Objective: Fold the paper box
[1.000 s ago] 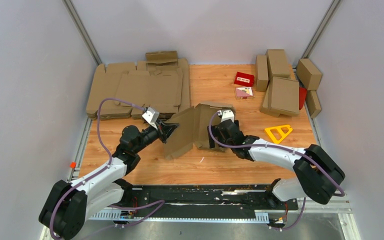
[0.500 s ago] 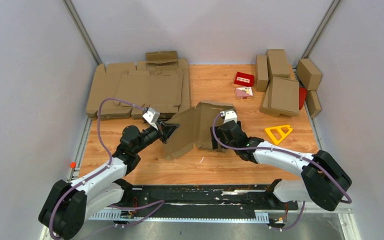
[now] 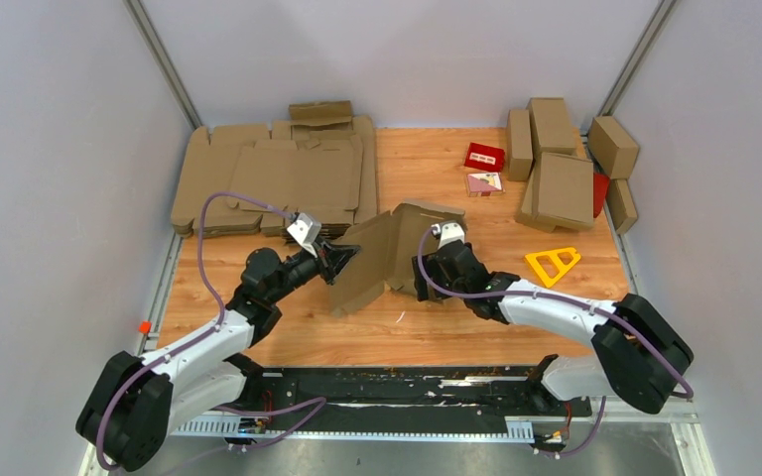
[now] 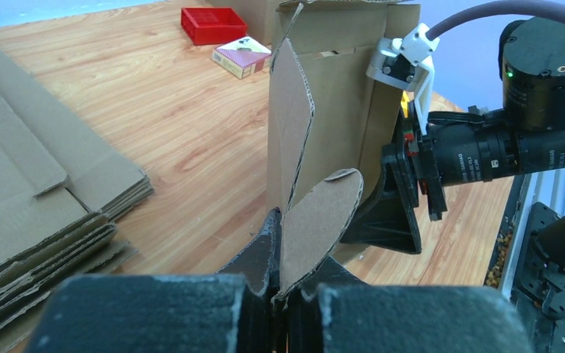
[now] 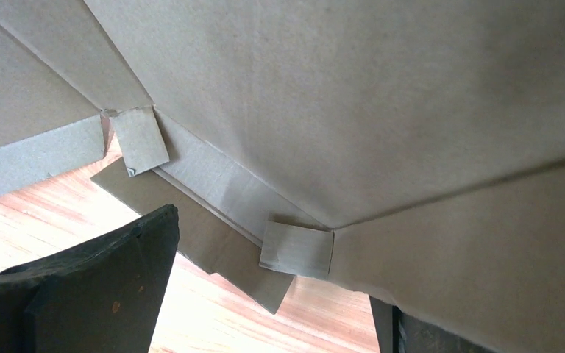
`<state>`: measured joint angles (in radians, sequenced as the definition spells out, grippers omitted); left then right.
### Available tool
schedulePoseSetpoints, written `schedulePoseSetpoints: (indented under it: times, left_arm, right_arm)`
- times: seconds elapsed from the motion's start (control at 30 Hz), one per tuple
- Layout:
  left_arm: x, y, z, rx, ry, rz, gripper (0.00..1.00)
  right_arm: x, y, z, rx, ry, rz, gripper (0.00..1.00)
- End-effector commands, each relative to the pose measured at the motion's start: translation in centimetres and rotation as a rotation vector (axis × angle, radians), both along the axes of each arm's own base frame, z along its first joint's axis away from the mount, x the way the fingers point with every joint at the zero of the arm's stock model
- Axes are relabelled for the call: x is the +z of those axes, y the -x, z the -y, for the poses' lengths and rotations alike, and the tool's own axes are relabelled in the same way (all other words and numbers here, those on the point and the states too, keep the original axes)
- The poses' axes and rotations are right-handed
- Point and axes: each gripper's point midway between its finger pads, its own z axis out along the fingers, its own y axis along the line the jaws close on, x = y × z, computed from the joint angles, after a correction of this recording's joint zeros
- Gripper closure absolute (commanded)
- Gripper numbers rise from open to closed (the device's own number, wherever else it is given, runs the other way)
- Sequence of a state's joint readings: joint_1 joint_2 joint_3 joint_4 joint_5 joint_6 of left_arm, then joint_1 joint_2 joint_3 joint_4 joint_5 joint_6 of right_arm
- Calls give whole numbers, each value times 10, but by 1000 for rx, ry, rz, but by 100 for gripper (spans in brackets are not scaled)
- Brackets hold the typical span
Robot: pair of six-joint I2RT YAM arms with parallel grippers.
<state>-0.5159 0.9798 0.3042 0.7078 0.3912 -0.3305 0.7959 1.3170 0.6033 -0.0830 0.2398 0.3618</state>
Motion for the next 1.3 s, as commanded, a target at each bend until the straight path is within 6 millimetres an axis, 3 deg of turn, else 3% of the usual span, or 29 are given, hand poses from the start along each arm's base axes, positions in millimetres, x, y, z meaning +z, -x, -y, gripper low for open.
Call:
schedulePoseSetpoints:
  times: [0.0,0.37,0.6,0.93,1.07,1.27]
  left_arm:
    - [15,2,9,-39,12,44,98]
    - [16,3,9,-37,8,49,97]
    - [15,3,10,-34,5,43,97]
    - [13,-1,5,11,-28,50,97]
    - [12,0,7,4,-29,45,97]
    - [14,0,7,3,-27,51,97]
  right_arm:
    - [18,-4,-29,59,-108,19,8]
    - [12,7,-30,145,-108,32,1]
    - [0,-2,-11,-51,-35,-53,0]
    - [24,-2,31,-208,-26,70,0]
    - [36,1,27,-139,-71,121,5]
    - [35,6,23,-126,-81,85,10]
